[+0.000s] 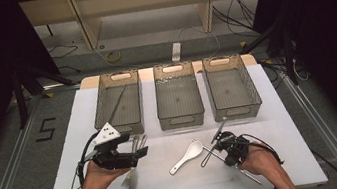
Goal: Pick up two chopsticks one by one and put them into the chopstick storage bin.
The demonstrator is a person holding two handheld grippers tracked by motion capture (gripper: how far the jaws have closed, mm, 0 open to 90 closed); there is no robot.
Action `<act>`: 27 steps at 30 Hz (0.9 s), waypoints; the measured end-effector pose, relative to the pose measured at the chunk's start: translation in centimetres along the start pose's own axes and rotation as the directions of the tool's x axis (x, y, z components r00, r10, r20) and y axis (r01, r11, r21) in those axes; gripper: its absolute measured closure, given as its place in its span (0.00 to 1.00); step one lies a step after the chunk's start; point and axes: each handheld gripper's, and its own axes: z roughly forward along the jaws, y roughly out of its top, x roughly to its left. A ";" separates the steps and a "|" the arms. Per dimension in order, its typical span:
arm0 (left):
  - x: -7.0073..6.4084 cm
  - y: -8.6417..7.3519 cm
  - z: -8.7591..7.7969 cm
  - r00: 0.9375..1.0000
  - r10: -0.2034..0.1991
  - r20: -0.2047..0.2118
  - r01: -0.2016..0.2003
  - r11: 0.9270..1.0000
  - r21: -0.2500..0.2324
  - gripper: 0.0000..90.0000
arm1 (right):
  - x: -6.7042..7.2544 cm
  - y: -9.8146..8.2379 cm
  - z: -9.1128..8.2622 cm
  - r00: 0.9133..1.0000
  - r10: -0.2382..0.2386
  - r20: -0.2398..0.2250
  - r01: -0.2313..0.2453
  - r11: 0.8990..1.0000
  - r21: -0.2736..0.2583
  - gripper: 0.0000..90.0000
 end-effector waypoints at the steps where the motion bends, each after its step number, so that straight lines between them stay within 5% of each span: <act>1: 0.0 0.0 0.0 1.000 0.001 -0.001 -0.001 1.000 0.000 0.20 | 0.1 0.0 0.0 1.000 -0.011 0.005 0.011 1.000 0.001 0.96; 17: -0.4 0.2 0.5 1.000 0.021 0.020 -0.021 1.000 0.000 0.20 | -1.4 -0.4 -3.1 0.998 -0.021 0.054 0.028 0.991 -0.132 0.96; 27: -2.2 0.8 1.9 0.991 0.118 0.059 -0.120 0.992 0.027 0.18 | 1.3 0.8 -5.7 0.988 -0.141 0.063 0.151 0.970 -0.192 0.96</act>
